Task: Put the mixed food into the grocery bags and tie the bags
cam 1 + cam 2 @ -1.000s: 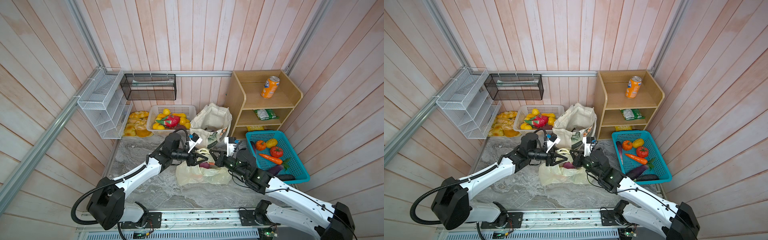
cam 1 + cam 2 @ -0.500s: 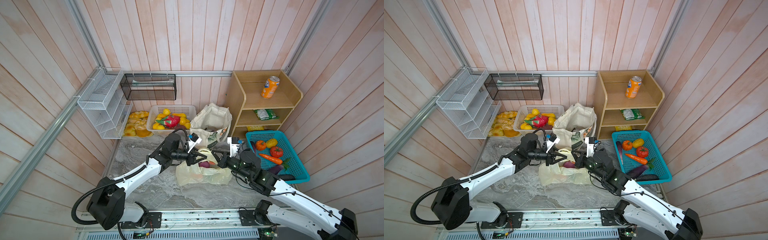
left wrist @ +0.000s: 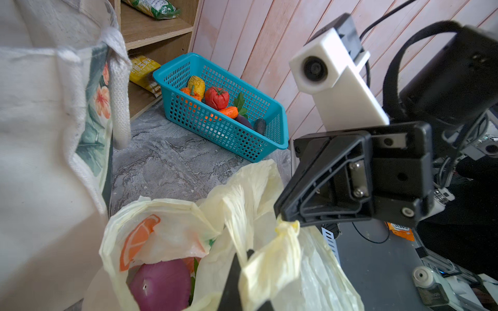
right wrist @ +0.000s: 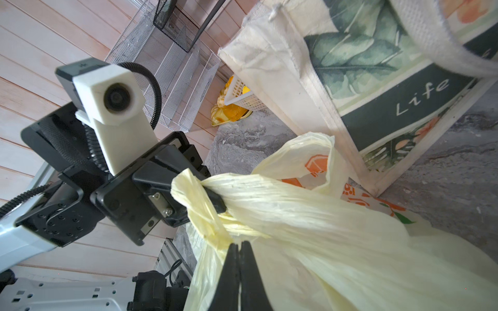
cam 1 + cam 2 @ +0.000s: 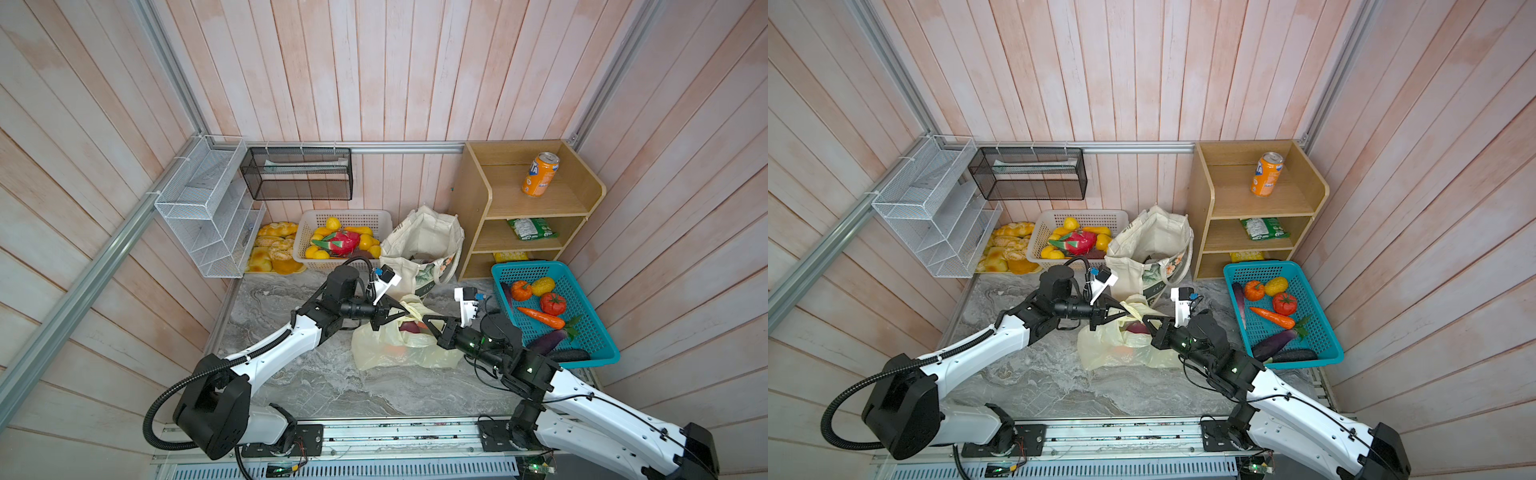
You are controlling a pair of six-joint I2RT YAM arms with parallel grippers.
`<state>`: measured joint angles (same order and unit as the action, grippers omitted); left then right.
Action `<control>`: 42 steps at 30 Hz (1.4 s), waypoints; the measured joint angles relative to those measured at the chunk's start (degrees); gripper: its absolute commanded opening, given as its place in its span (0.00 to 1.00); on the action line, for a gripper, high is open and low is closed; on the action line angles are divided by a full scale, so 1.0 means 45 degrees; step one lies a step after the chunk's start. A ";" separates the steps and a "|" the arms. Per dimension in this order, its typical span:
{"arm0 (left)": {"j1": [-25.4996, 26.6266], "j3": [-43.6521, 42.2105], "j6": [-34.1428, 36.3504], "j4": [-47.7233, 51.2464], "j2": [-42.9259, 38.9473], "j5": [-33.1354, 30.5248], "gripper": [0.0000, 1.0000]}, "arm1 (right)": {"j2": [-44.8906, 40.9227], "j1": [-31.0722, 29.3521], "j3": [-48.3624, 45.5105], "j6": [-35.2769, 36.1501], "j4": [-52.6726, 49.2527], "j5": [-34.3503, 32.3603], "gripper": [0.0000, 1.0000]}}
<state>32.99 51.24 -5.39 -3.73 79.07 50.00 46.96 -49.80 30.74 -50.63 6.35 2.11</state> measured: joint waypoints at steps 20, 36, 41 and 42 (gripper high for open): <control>-0.0447 0.0534 0.1015 0.1933 -0.0034 0.0452 0.35 | 0.1802 -0.0165 -0.0661 -0.0529 0.1224 0.0141 0.00; -0.0301 0.1054 0.1103 0.2443 0.0481 0.0860 0.47 | 0.1802 -0.0165 -0.0661 -0.0529 0.1239 0.0126 0.00; -0.0117 0.1375 0.1161 0.2550 0.0899 0.0777 0.47 | 0.1802 -0.0165 -0.0665 -0.0525 0.1243 0.0126 0.00; -0.0068 0.1438 0.1175 0.2603 0.0957 0.0777 0.44 | 0.1802 -0.0165 -0.0670 -0.0529 0.1243 0.0126 0.00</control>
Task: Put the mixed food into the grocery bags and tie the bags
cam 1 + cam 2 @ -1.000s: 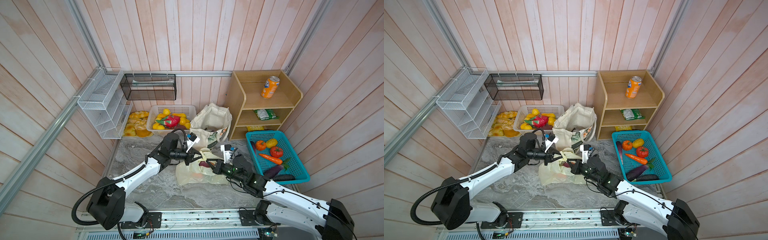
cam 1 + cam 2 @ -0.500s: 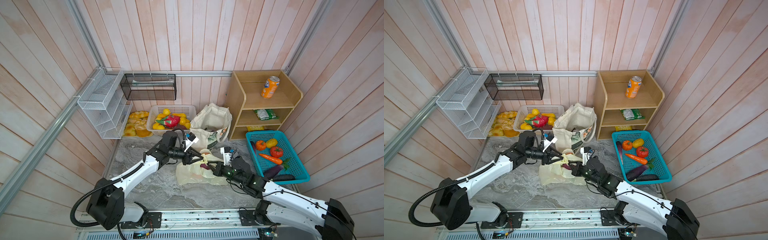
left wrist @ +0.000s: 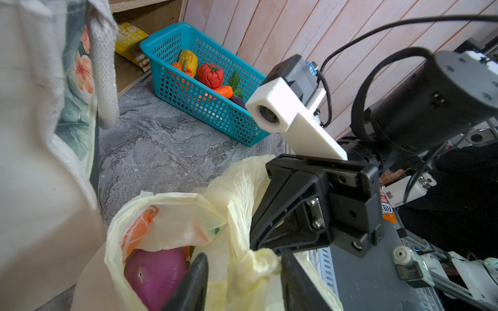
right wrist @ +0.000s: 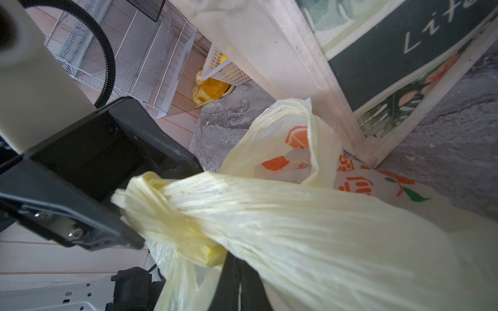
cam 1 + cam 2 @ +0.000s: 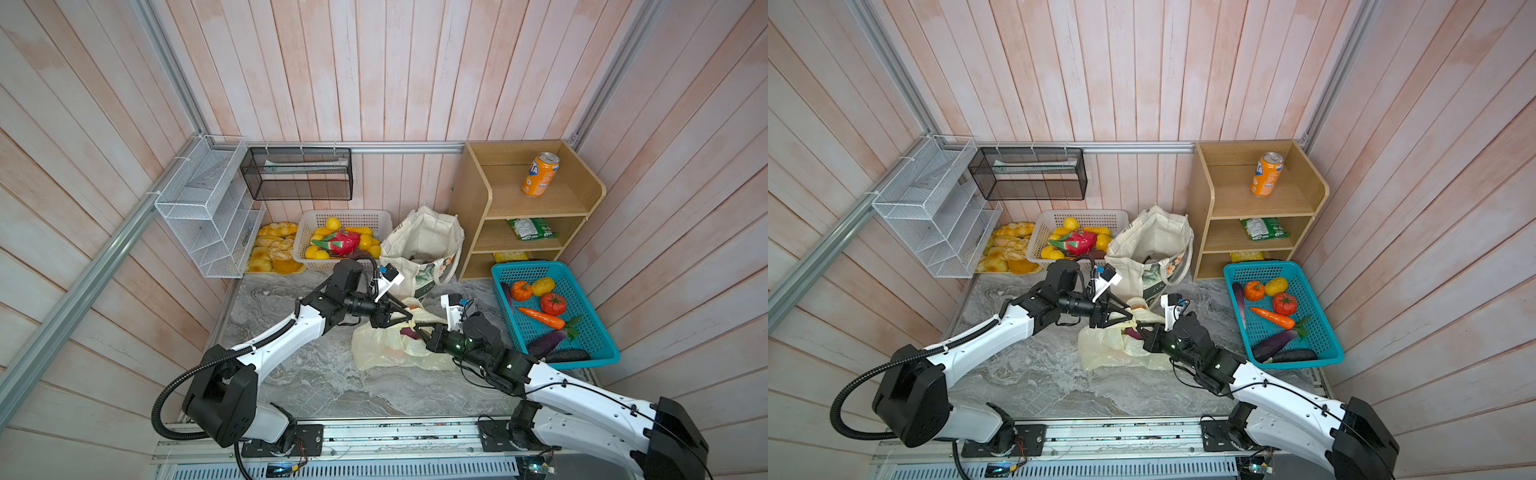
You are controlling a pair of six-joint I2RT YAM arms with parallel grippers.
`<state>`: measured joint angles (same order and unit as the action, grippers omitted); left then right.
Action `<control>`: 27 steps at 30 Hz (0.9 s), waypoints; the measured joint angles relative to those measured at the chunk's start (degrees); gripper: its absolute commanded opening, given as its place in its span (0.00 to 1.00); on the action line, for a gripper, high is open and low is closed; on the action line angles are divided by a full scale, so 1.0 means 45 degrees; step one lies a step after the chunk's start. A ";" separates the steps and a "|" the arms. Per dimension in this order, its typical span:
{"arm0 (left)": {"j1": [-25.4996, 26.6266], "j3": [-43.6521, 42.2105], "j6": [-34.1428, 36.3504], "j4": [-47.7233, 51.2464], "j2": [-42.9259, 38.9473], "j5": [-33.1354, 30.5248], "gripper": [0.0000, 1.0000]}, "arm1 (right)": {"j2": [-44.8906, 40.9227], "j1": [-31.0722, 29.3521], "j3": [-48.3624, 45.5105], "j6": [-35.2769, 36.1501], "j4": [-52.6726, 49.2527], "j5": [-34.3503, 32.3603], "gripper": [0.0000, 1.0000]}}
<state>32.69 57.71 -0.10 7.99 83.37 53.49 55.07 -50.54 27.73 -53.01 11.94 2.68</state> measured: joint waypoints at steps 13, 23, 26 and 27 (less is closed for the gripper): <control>0.0423 0.0437 0.0612 0.0704 0.0291 -0.0160 0.00 | -0.0180 0.0000 -0.0180 -0.0005 -0.0165 0.0000 0.20; 0.1064 -0.0894 0.1035 -0.1321 -0.2098 -0.3118 0.00 | -0.2710 0.0024 0.0976 -0.0777 -0.2395 -0.0170 0.60; 0.1117 -0.1258 0.1180 -0.2084 -0.2341 -0.3594 0.00 | -0.2958 0.0029 0.1462 -0.1384 -0.2419 -0.0170 0.66; 0.1161 -0.1370 0.1253 -0.2288 -0.2341 -0.3721 0.00 | -0.2968 0.0029 0.1515 -0.1666 -0.2331 -0.0155 0.67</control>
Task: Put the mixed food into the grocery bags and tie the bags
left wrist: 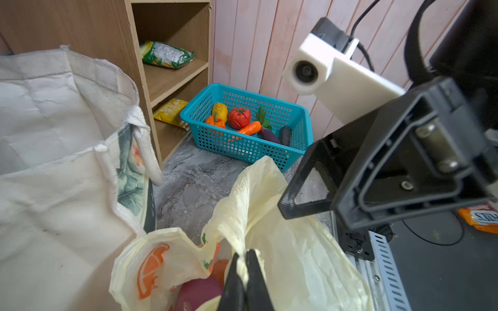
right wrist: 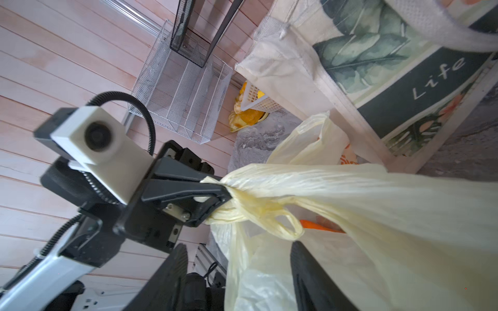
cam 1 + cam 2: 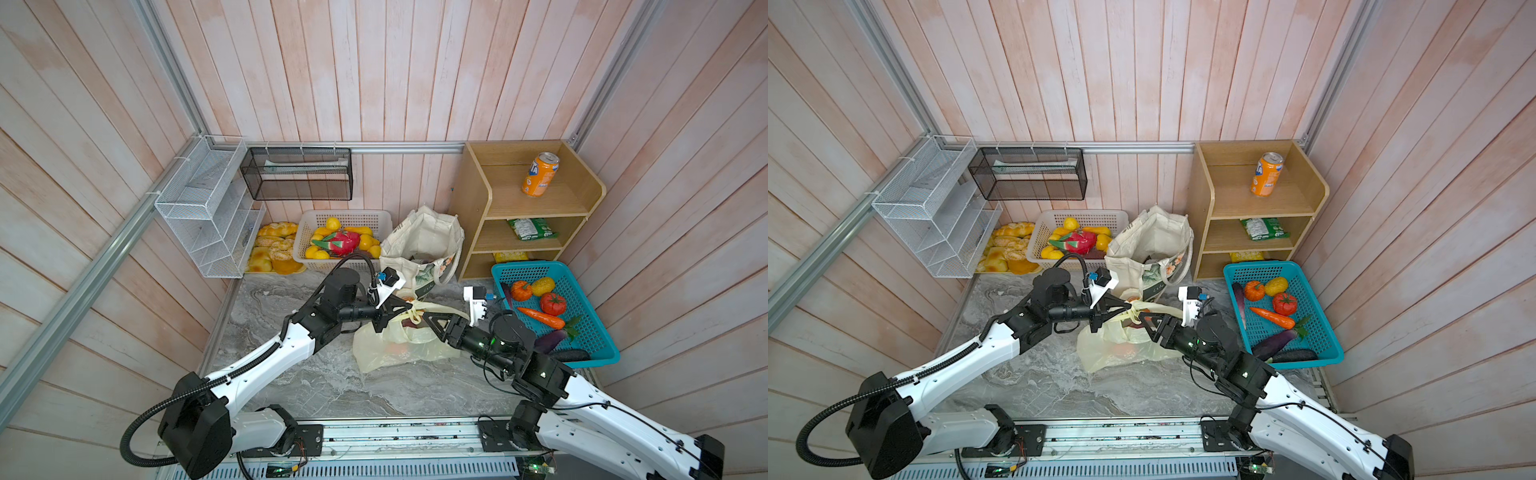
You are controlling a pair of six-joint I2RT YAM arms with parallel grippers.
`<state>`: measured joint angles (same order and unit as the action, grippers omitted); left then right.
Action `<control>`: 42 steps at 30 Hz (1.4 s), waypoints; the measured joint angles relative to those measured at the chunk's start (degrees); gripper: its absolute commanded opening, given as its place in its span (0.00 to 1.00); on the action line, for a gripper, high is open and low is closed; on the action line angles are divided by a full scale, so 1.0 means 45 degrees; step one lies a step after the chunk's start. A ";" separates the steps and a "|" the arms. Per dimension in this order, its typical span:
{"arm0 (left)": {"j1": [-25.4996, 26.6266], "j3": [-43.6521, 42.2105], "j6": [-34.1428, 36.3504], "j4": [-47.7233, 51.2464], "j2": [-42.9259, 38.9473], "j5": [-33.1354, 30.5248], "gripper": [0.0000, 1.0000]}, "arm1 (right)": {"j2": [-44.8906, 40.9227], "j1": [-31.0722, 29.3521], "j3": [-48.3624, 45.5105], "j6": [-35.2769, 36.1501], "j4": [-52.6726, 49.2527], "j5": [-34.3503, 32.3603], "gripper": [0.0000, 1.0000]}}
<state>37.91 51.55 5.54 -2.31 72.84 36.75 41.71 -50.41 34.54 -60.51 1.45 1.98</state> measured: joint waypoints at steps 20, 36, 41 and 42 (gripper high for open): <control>0.0534 -0.0913 0.0962 -0.1384 -0.0505 -0.1175 0.00 | 0.2176 0.0000 -0.1030 -0.3861 0.3677 0.0194 0.75; 0.0889 -0.1069 0.1496 -0.1282 -0.0466 -0.0423 0.00 | 0.4046 0.0389 -0.1059 -0.4833 0.6120 0.0393 0.63; 0.1219 -0.1010 0.1739 -0.0840 -0.0015 -0.0223 0.00 | 0.4974 0.0695 -0.1044 -0.4915 0.7130 0.1132 0.29; 0.1277 -0.0981 0.1778 -0.0748 0.0112 -0.0228 0.00 | 0.5183 0.0792 -0.1035 -0.4891 0.7305 0.1394 0.21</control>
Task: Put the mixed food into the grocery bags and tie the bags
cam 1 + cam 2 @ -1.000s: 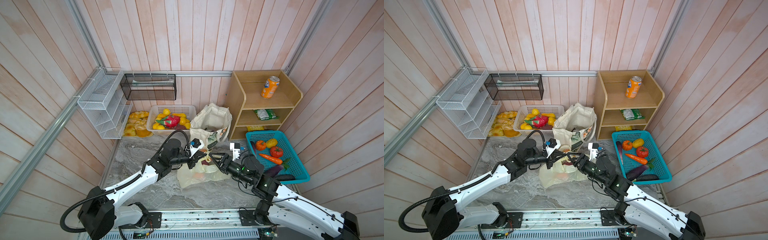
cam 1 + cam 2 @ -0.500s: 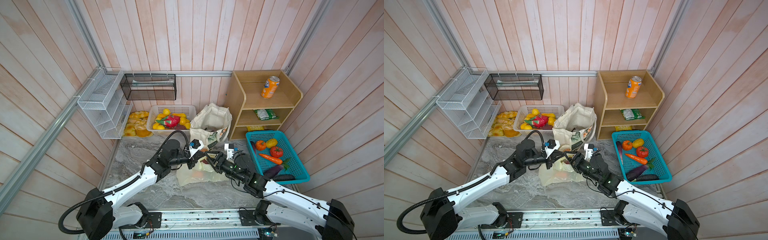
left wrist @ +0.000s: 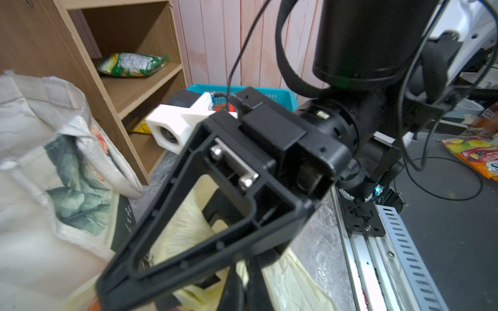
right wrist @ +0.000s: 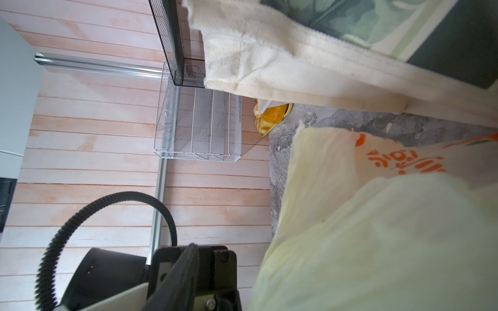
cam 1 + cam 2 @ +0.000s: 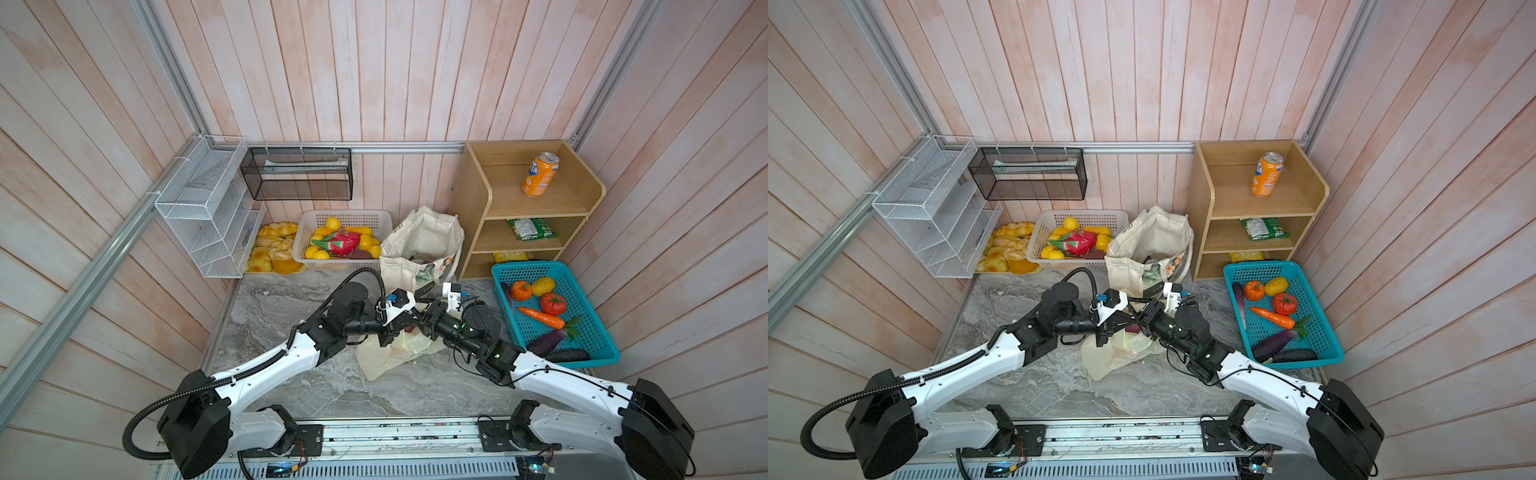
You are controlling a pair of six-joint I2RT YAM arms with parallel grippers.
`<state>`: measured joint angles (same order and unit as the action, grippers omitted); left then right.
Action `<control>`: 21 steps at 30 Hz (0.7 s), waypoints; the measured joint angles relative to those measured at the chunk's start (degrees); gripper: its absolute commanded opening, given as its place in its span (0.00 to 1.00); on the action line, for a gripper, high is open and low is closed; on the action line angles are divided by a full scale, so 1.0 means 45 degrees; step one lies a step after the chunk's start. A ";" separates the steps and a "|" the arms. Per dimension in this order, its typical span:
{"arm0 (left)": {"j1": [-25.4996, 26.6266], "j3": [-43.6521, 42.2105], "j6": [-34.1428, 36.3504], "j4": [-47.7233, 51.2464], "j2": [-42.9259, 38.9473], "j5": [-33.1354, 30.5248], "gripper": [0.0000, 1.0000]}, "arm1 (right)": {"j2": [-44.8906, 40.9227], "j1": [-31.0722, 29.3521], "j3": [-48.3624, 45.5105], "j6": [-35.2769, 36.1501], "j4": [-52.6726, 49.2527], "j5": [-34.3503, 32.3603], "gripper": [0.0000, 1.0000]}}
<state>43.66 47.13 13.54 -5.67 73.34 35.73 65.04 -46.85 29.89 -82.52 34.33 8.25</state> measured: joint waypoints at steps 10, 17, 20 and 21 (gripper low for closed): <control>0.0214 -0.0714 -0.0884 -0.0806 -0.0534 -0.0476 0.36 | 0.0287 0.1311 -0.0068 0.1855 0.0869 0.2526 0.00; -0.0539 -0.2341 -0.2453 -0.2351 -0.2749 -0.1491 0.45 | -0.0874 0.2895 -0.0733 0.3604 0.1258 0.4843 0.00; -0.0976 -0.2526 -0.3113 -0.2856 -0.3070 -0.1972 0.45 | -0.1020 0.3473 -0.1020 0.4095 0.1540 0.5746 0.00; -0.1044 -0.2521 -0.3264 -0.2973 -0.3045 -0.2055 0.45 | -0.1039 0.3580 -0.1073 0.4284 0.1579 0.6052 0.00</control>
<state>38.96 35.79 -1.15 -19.05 59.64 26.48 60.36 -30.74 25.06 -63.24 41.43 35.48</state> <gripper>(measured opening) 0.453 0.047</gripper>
